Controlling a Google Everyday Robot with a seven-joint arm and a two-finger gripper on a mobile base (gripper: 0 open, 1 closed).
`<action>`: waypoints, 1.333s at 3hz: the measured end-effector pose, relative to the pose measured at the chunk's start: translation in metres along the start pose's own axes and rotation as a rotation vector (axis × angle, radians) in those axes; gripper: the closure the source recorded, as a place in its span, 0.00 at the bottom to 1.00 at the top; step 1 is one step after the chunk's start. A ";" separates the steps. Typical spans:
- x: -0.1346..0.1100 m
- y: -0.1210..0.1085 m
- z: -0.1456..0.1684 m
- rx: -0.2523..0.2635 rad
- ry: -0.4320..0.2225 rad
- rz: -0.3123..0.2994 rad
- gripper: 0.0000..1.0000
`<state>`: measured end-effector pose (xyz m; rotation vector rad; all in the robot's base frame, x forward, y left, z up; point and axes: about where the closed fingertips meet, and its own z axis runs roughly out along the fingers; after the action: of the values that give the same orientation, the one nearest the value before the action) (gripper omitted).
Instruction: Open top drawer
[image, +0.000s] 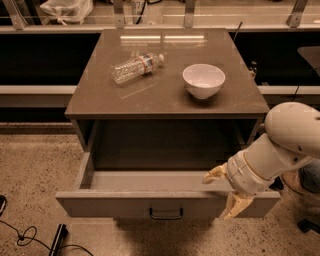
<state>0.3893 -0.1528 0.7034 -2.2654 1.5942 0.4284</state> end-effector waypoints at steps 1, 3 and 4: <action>0.000 -0.017 -0.015 0.044 0.004 -0.008 0.29; 0.001 -0.043 -0.036 0.124 -0.029 -0.029 0.00; 0.006 -0.041 -0.034 0.186 -0.107 -0.015 0.00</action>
Offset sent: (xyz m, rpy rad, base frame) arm 0.0513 -0.0007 0.0466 0.0459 -0.1242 -0.0098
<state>0.4320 -0.1603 0.7356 -2.0796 1.4975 0.3744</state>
